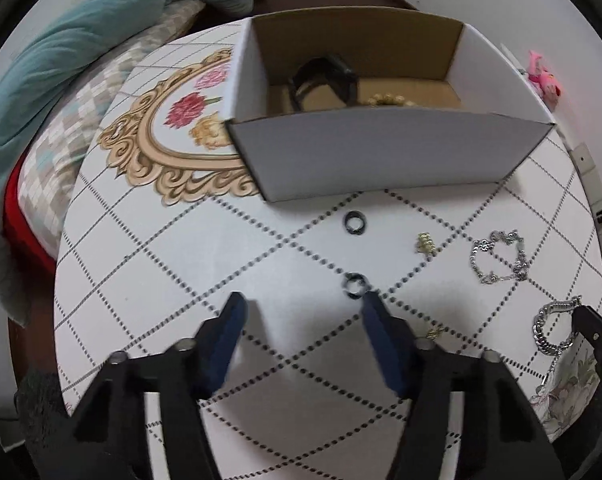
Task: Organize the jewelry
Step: 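Grasp the thick silver chain bracelet with the right tool while the left tool grasps a black ring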
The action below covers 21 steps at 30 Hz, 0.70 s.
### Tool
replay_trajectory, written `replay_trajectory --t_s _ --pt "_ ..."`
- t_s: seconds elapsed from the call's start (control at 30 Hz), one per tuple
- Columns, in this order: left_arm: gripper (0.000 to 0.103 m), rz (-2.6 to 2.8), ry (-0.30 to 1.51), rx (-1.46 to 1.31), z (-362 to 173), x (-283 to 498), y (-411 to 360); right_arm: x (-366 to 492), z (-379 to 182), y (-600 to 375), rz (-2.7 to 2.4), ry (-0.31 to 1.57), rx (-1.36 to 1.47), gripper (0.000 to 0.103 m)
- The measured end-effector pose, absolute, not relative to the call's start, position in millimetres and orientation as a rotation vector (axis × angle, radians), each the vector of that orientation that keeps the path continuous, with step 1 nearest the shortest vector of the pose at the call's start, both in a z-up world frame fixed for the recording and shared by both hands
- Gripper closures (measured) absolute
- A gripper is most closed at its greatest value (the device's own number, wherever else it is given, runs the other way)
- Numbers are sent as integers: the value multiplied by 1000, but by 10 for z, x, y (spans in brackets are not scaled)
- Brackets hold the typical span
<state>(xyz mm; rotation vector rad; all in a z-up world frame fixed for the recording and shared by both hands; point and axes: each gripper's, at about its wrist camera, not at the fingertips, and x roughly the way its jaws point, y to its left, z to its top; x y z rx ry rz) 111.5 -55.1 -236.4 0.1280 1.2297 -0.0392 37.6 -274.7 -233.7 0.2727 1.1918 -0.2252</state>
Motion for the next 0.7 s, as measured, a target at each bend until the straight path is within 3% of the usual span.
replay_trajectory --t_s 0.07,0.13,0.3,0.5,0.67,0.7 --pt "57 -47 1224 140 -2356 1120 -583 384 -2337 -2744 -227 1194 270 96" --pt "72 -68 1220 138 -2346 1127 -616 393 -2335 -2734 -229 1197 261 96" --pt "96 -95 1217 138 -2345 1164 -665 397 -2328 -2722 -227 1199 257 96" --pt "96 -107 1212 74 -2286 1140 -627 393 -2327 -2742 -216 1201 274 98" --pt "89 -135 1222 58 -2307 1206 -642 391 -2329 -2731 -219 1198 279 98" --pt "82 -131 1211 67 -2300 1215 -653 390 -2329 -2732 -219 1199 282 98"
